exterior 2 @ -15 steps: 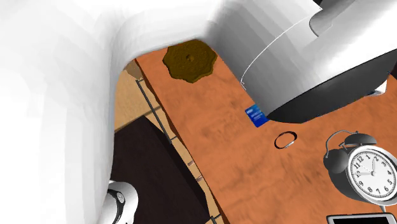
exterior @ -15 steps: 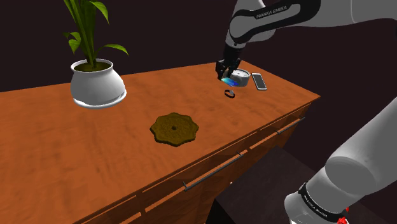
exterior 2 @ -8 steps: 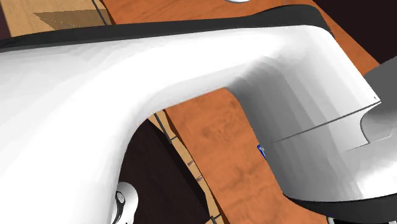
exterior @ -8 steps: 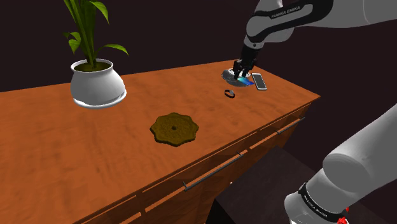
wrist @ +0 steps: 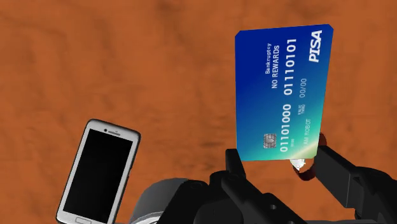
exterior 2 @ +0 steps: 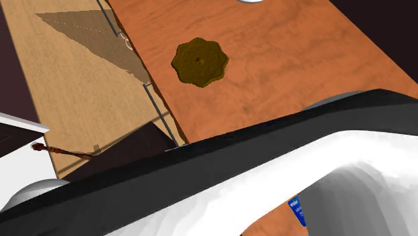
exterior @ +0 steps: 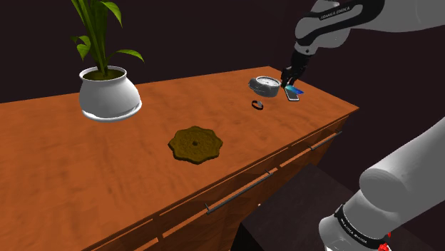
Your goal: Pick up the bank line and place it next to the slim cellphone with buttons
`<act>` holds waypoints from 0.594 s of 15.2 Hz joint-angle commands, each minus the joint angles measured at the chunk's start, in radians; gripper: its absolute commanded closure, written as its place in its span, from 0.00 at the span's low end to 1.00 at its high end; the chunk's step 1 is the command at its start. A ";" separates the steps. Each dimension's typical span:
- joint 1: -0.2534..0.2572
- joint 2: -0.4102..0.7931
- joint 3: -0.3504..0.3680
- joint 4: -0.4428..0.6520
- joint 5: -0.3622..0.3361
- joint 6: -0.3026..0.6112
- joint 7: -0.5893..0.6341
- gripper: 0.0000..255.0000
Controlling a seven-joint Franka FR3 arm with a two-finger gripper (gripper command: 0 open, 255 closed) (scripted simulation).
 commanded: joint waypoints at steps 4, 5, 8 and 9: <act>-0.056 0.029 -0.070 0.036 0.019 -0.011 -0.137 1.00; -0.067 0.038 -0.083 0.046 0.024 -0.014 -0.163 1.00; -0.101 0.069 -0.120 0.084 0.040 -0.025 -0.241 1.00; -0.112 0.081 -0.132 0.099 0.046 -0.029 -0.267 1.00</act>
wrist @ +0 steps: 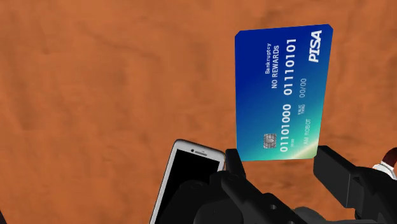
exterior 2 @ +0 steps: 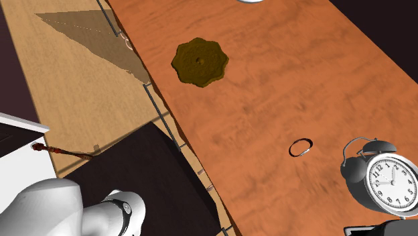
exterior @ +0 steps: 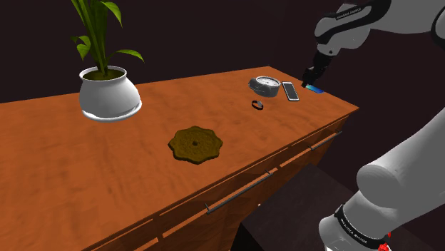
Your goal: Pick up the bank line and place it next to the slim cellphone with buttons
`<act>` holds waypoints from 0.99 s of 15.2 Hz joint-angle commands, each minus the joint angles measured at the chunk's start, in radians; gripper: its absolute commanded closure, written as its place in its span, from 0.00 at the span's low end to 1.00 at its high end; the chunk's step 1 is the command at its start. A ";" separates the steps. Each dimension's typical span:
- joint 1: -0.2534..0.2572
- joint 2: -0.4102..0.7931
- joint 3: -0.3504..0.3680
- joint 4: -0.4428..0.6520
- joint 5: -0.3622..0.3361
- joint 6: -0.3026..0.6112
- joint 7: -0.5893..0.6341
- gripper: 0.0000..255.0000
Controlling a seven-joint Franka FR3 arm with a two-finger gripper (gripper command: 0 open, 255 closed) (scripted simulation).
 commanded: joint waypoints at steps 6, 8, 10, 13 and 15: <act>-0.043 0.061 -0.044 0.035 0.031 0.017 -0.103 1.00; -0.043 0.069 -0.043 0.017 0.035 0.043 -0.107 1.00; -0.044 0.077 -0.043 0.000 0.039 0.068 -0.111 1.00; -0.044 0.092 -0.043 -0.024 0.046 0.106 -0.118 1.00; -0.044 0.103 -0.042 -0.039 0.052 0.131 -0.123 1.00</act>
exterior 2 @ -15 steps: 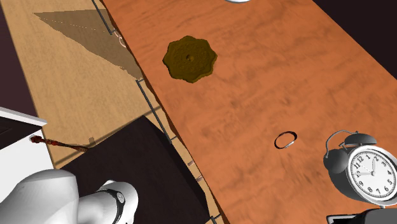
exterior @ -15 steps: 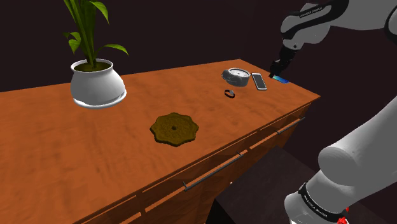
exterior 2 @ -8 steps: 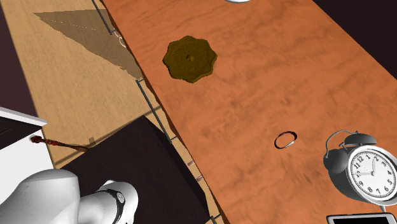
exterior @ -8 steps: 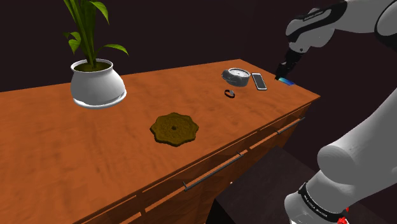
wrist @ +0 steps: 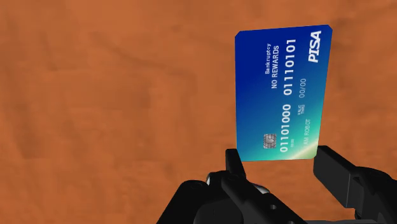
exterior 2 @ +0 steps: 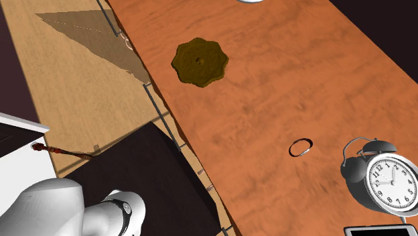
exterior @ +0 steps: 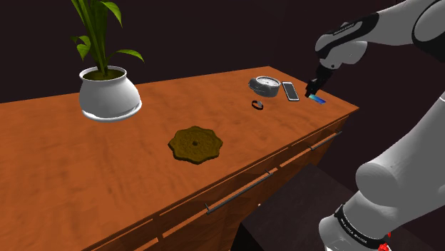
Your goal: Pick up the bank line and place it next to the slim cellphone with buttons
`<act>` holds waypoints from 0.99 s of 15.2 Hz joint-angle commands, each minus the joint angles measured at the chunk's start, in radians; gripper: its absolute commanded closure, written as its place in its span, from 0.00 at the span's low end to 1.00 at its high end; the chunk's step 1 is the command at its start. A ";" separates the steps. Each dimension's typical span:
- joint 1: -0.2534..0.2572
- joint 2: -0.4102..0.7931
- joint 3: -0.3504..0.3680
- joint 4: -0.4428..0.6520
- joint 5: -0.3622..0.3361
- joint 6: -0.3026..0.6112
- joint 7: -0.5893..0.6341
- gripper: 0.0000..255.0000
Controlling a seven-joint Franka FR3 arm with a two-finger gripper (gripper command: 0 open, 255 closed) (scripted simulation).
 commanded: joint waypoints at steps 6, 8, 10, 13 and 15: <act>-0.002 0.041 0.002 -0.045 0.021 0.084 -0.019 1.00; -0.003 0.055 0.004 -0.056 0.029 0.109 -0.025 1.00; -0.004 0.069 0.005 -0.067 0.037 0.133 -0.032 1.00; -0.005 0.091 0.008 -0.080 0.049 0.166 -0.042 1.00; -0.005 0.091 0.008 -0.080 0.049 0.166 -0.042 1.00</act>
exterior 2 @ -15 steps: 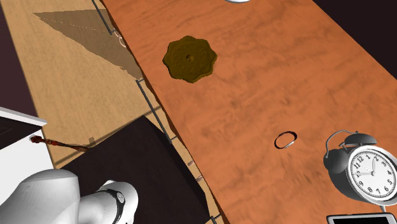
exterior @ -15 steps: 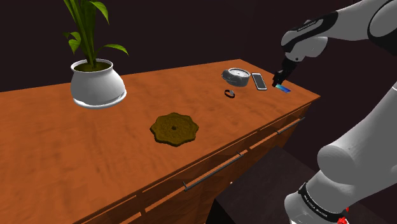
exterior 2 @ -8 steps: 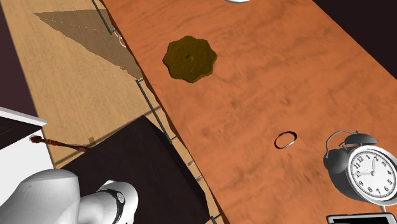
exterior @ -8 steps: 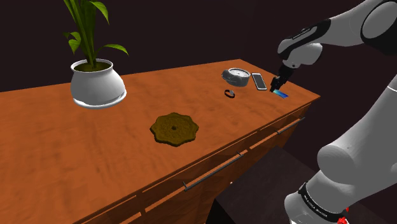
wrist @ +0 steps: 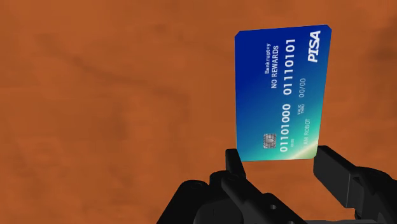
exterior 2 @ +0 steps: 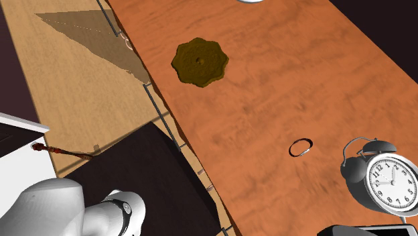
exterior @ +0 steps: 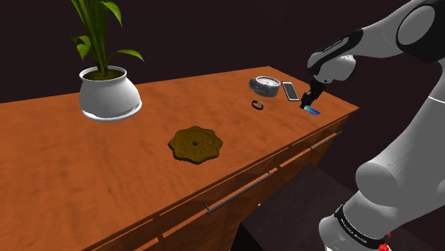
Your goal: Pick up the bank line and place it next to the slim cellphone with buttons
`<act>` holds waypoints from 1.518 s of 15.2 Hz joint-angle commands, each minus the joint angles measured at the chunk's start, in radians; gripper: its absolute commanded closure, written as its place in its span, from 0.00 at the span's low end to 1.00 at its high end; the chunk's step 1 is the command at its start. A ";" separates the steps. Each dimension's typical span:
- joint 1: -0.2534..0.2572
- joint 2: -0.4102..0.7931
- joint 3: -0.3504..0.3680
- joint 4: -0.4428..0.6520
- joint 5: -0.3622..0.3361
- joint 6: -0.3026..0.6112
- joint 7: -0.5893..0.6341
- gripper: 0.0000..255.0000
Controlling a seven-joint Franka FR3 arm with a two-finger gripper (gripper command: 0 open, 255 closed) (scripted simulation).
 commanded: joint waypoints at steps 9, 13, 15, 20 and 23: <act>0.000 0.003 0.000 0.000 0.001 0.003 -0.001 0.00; 0.001 -0.021 -0.003 0.005 -0.010 -0.025 0.007 0.00; 0.003 -0.066 -0.008 0.019 -0.031 -0.082 0.021 0.00; 0.002 -0.083 -0.010 0.027 -0.039 -0.105 0.026 0.00; 0.002 -0.083 -0.010 0.027 -0.039 -0.105 0.026 0.00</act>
